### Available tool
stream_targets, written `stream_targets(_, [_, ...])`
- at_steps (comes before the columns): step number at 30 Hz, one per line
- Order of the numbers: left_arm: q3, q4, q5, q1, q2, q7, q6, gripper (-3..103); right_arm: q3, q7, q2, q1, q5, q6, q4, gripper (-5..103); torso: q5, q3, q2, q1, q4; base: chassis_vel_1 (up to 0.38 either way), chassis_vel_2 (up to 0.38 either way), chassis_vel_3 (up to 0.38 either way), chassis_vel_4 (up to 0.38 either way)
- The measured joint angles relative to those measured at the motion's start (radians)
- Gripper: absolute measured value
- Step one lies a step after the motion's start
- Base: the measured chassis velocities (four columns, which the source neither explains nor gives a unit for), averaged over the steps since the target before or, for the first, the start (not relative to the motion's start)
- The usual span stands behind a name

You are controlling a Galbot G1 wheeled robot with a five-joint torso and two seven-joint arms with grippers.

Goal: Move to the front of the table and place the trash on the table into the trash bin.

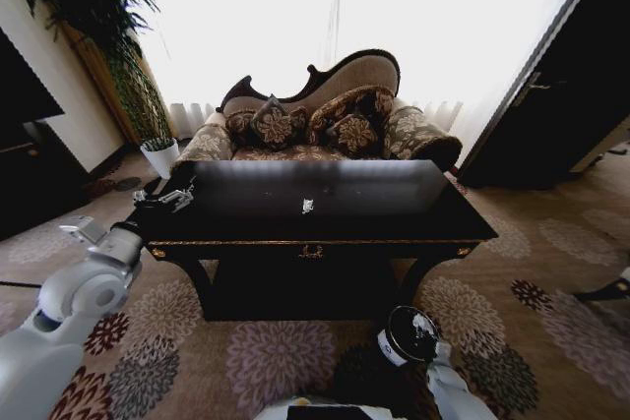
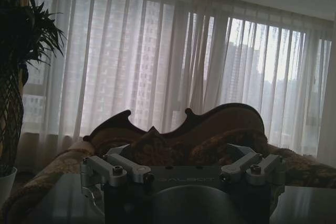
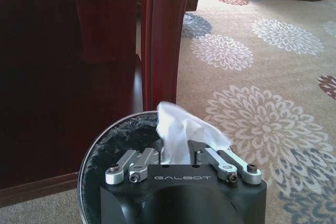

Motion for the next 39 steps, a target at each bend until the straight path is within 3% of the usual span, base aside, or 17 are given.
stream_targets(4, [0.0, 0.0, 0.0, 0.0, 0.0, 0.0, 0.0, 100, 0.0, 0.0, 0.001, -0.007, -0.009, 0.006, 0.007, 41, 0.0, 0.0, 0.0, 0.0, 0.0, 0.0, 0.0, 0.0, 0.0])
stream_targets(7, [0.0, 0.0, 0.0, 0.0, 0.0, 0.0, 0.0, 100, 0.0, 0.002, 0.004, -0.013, -0.013, 0.007, 0.012, 57, 0.0, 0.0, 0.0, 0.0, 0.0, 0.0, 0.0, 0.0, 0.0])
stream_targets(9, [0.0, 0.0, 0.0, 0.0, 0.0, 0.0, 0.0, 100, 0.0, 0.002, 0.004, -0.014, -0.013, 0.008, 0.013, 57, 0.0, 0.0, 0.0, 0.0, 0.0, 0.0, 0.0, 0.0, 0.0])
stream_targets(12, [0.0, 0.0, 0.0, 0.0, 0.0, 0.0, 0.0, 100, 0.001, 0.004, 0.007, -0.022, -0.013, 0.008, 0.026, 73, 0.0001, 0.0, 0.0, 0.0, 0.0, 0.0, 0.0, 0.0, 0.0])
stream_targets(13, [0.0, 0.0, 0.0, 0.0, 0.0, 0.0, 0.0, 100, 0.001, 0.004, 0.007, -0.022, -0.013, 0.008, 0.026, 73, 0.0001, 0.0, 0.0, 0.0, 0.0, 0.0, 0.0, 0.0, 0.0])
stream_targets(16, [0.0, 0.0, 0.0, 0.0, 0.0, 0.0, 0.0, 100, 0.004, 0.008, 0.008, -0.052, -0.005, 0.008, 0.073, 90, 0.0, 0.0, 0.0, 0.0, 0.0, 0.0, 0.0, 0.0, 0.0])
stream_targets(18, [0.0, 0.0, 0.0, 0.0, 0.0, 0.0, 0.0, 100, 0.005, 0.009, 0.008, -0.07, 0.005, 0.007, 0.103, 95, 0.0, 0.0, 0.0, 0.0, 0.0, 0.0, 0.0, 0.0, 0.0])
stream_targets(21, [0.0, 0.0, 0.0, 0.0, 0.0, 0.0, 0.0, 100, 0.01, 0.016, 0.017, -0.133, 0.023, 0.018, 0.191, 100, -0.0002, 0.0, 0.0, 0.0, 0.0, 0.0, 0.0, 0.0, 0.0])
stream_targets(28, [0.0, 0.0, 0.0, 0.0, 0.0, 0.0, 0.0, 100, 0.022, 0.023, 0.025, -0.225, 0.02, 0.069, 0.282, 100, -0.0001, 0.0, 0.0, 0.0, 0.0001, 0.0, 0.0, 0.0, 0.0])
stream_targets(39, [0.0, 0.0, 0.0, 0.0, 0.0, 0.0, 0.0, 100, 0.103, 0.037, 0.058, -0.494, 0.065, 0.096, 0.709, 100, -0.0001, 0.0, 0.0, 0.0, 0.0, 0.0, 0.0, 0.0, 0.0])
